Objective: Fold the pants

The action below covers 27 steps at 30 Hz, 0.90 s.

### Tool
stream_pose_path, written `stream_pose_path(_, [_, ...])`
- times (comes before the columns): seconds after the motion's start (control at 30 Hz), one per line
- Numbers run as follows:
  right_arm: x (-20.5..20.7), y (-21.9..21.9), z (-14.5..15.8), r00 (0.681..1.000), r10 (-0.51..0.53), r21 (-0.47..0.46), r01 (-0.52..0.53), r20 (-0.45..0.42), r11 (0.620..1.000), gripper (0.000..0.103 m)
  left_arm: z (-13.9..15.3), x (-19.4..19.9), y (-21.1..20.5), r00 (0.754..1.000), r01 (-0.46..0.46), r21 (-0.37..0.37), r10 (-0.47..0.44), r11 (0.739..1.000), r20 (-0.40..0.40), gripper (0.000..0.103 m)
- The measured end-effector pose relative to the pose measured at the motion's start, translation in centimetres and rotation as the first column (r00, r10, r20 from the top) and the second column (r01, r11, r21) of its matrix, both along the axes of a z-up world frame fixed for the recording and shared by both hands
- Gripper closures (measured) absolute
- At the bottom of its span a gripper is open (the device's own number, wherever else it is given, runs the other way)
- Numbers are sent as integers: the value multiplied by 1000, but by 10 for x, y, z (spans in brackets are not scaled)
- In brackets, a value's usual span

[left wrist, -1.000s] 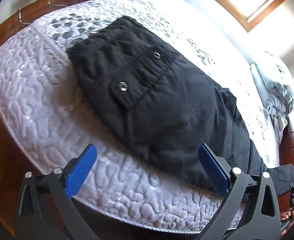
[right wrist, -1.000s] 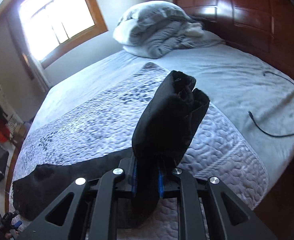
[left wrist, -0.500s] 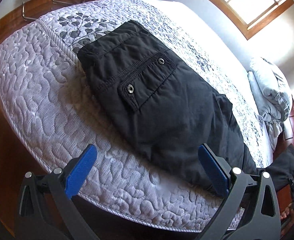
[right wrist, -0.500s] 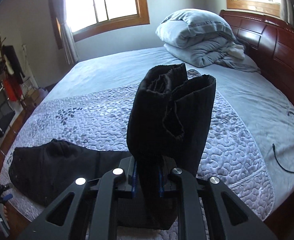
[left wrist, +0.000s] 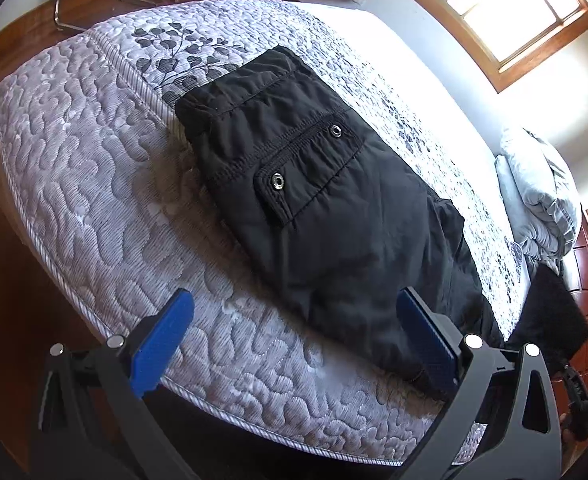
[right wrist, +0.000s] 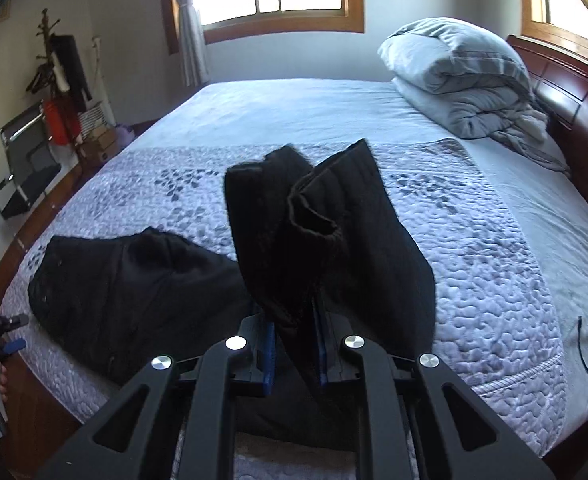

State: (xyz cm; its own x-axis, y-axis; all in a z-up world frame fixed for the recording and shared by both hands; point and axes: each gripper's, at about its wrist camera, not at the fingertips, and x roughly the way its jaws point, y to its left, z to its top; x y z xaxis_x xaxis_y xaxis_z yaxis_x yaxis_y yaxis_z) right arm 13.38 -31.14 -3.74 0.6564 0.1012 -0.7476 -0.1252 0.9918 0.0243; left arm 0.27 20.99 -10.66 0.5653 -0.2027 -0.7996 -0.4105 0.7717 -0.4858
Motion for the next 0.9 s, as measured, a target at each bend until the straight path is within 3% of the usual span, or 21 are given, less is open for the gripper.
stream_pose_path(0.37, [1,63,-67,979,136,-81,-150,-152,985,87,-9,-6,8,1000,-27,-22,27,999,-15,3])
stream_pose_path(0.77, [-17,106,-84,948,258,-98,-279,-188,955,87,-20,-11,11,998,-55,-48,53,997,-37,3])
stream_pose_path(0.9, [-21,121,-94,933,295,-146,-328,-209,933,87,-23,-11,11,997,-59,-56,57,997,-45,3])
